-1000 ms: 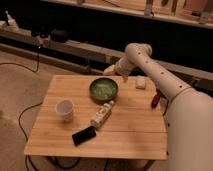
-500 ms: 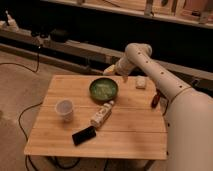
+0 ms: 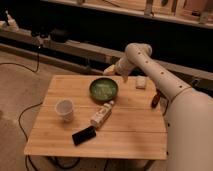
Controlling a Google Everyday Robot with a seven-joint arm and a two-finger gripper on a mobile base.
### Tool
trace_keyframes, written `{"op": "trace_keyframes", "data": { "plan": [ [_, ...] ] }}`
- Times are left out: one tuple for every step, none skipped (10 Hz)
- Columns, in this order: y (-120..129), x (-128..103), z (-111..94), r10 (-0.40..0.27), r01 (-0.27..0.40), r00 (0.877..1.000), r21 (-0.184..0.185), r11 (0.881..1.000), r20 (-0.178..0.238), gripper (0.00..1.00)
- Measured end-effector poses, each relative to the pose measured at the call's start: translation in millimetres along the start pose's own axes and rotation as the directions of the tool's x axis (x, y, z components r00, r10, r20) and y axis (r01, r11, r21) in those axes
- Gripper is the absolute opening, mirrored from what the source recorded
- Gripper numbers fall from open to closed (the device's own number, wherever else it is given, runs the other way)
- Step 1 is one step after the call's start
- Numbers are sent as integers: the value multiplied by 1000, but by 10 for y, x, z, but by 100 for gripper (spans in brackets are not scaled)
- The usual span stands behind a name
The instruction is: Place the white sponge in the ceramic bowl
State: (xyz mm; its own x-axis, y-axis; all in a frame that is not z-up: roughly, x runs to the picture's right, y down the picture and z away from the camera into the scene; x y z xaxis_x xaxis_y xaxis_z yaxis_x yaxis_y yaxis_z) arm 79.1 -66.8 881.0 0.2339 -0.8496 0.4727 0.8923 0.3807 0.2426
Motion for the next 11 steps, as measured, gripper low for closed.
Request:
{"op": "trace_keyframes", "data": {
  "plan": [
    [0,0,0,0,0,1000,0,1000,0,80],
    [0,0,0,0,0,1000,0,1000,0,80],
    [-1,0,0,0,0,1000,0,1000,0,80],
    [-1,0,0,0,0,1000,0,1000,0,80],
    [-1,0,1,0,0,1000,0,1000,0,80],
    [-1,0,0,0,0,1000,0,1000,0,80],
    [-1,0,0,0,0,1000,0,1000,0,80],
    [-3,-1,1,0,0,1000,0,1000,0,80],
    [-6,-2,-1,1,-1,1000,1,1000,2,80],
    [26,-8,5,-3,3,1000,-3,1000,11,80],
    [205,11,-24,-14,14,1000,-25,1000,24,80]
  ]
}}
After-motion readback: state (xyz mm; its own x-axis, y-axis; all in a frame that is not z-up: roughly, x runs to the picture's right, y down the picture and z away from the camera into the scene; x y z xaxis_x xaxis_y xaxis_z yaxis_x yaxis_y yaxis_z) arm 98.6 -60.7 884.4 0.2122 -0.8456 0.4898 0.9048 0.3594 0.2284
